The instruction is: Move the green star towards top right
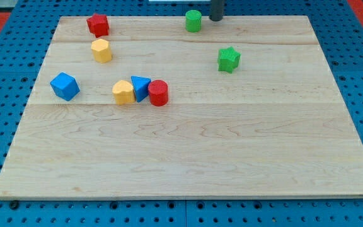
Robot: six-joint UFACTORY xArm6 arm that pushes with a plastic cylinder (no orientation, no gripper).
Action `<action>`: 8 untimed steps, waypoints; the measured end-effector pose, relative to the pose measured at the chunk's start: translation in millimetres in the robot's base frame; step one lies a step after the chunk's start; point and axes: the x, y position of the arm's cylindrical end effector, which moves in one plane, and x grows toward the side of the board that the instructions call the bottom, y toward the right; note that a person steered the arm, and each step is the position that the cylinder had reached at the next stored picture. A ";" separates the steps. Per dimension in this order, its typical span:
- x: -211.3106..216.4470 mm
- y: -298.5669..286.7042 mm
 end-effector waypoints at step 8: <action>94.0 -94.2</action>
